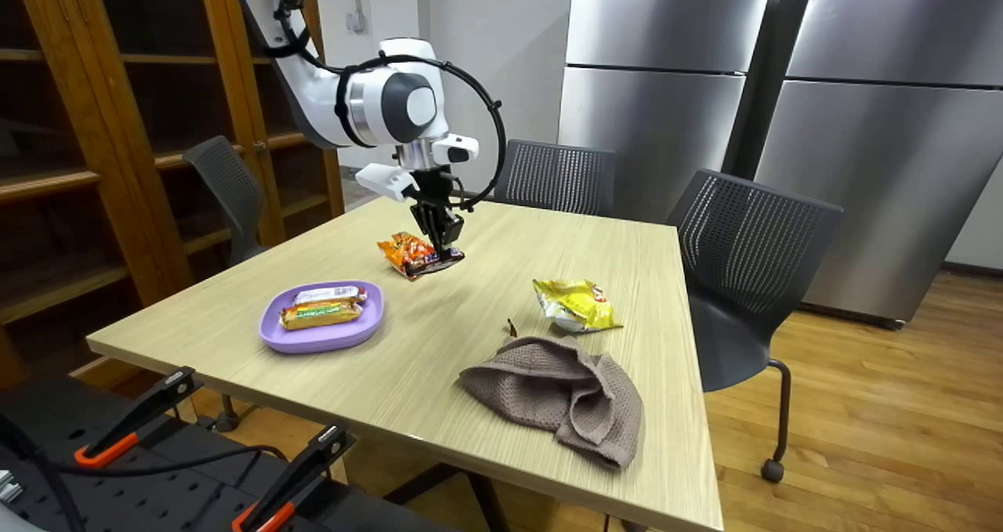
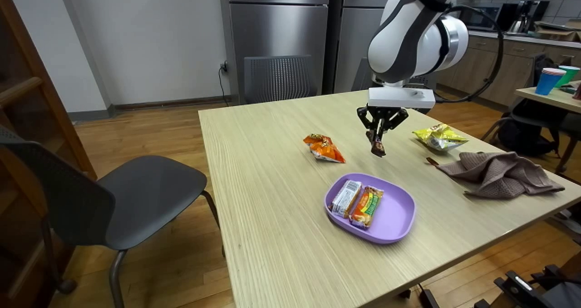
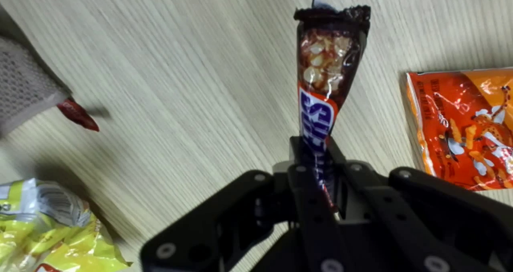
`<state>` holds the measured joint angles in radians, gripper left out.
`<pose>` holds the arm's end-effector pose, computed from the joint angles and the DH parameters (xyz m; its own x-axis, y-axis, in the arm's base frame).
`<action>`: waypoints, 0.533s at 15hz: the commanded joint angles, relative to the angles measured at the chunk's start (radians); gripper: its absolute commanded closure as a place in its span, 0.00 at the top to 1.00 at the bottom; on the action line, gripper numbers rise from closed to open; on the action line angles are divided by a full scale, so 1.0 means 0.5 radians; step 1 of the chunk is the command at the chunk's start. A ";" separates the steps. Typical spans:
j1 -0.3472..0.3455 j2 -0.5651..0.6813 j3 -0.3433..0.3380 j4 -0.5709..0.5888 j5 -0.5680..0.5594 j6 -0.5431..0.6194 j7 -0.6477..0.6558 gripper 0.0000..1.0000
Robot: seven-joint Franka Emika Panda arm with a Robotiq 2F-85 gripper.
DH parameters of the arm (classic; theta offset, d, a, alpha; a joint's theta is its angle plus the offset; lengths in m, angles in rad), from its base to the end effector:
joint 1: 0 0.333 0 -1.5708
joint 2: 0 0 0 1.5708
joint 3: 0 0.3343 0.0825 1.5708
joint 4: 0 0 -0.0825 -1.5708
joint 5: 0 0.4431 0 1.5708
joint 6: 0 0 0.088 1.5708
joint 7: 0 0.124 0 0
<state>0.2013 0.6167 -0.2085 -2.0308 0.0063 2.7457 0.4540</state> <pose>0.6461 -0.0086 0.1006 0.9036 -0.4018 0.1484 -0.4135 -0.9087 0.0574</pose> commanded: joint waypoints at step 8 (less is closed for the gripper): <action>0.326 -0.189 -0.177 -0.294 -0.076 -0.012 0.584 0.03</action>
<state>0.3258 0.5745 -0.2752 -2.1243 0.0008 2.7456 0.6632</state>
